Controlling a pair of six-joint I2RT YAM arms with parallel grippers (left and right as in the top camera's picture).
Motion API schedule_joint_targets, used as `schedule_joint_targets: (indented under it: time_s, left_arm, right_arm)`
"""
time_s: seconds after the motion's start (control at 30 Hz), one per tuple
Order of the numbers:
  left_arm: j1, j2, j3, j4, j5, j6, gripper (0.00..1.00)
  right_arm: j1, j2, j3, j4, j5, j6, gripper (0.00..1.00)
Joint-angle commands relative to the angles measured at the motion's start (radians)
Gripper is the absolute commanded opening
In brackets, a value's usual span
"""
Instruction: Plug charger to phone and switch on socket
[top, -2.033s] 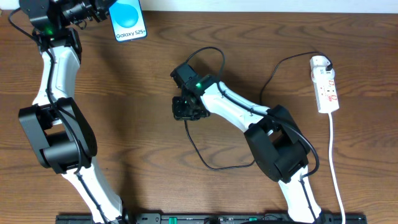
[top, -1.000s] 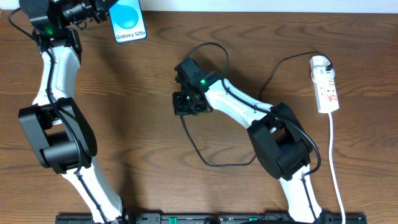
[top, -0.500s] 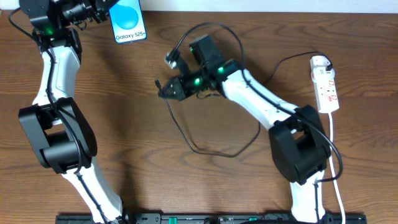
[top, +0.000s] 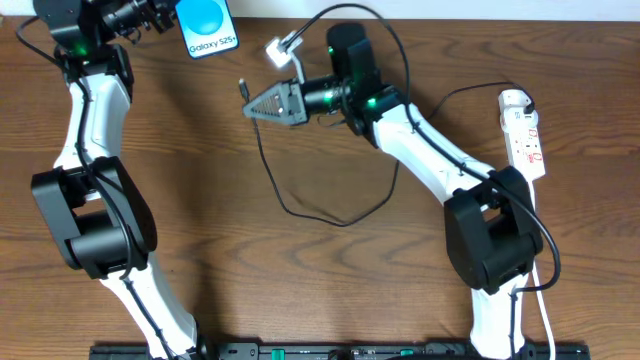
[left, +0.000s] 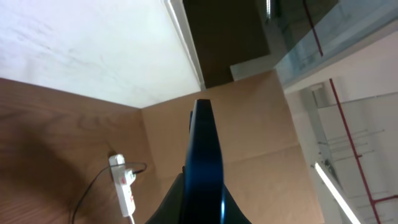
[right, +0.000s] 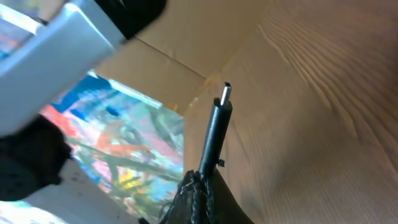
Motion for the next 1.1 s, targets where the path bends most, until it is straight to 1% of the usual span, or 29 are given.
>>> schedule_joint_targets:
  time_s: [0.0,0.3,0.4,0.47,0.67,0.9,1.07]
  left_arm:
    - [-0.021,-0.029,0.013,0.010,-0.061,-0.021,0.07]
    - [-0.053,-0.029,0.013,0.010,-0.069,-0.014,0.07]
    - [-0.054,-0.029,0.013,0.009,-0.049,0.022,0.07]
    - [-0.054,-0.029,0.013,0.006,-0.035,0.030,0.07]
    - [-0.053,-0.027,0.013,-0.003,-0.033,0.052,0.07]
    - [-0.054,-0.027,0.012,-0.150,-0.033,0.140,0.07]
    - [-0.069,-0.027,0.011,-0.156,-0.033,0.142,0.07]
  right_arm:
    - [-0.025,-0.034,0.013,0.051,-0.079,0.134,0.01]
    - [-0.033,-0.034,0.013,0.191,-0.123,0.249,0.01]
    - [-0.037,-0.034,0.013,0.240,-0.128,0.300,0.01]
    - [-0.037,-0.034,0.013,0.266,-0.136,0.310,0.01]
    - [-0.032,-0.034,0.013,0.271,-0.142,0.317,0.01]
    - [-0.027,-0.034,0.013,0.297,-0.142,0.317,0.01]
    - [-0.027,-0.034,0.013,0.295,-0.129,0.317,0.01]
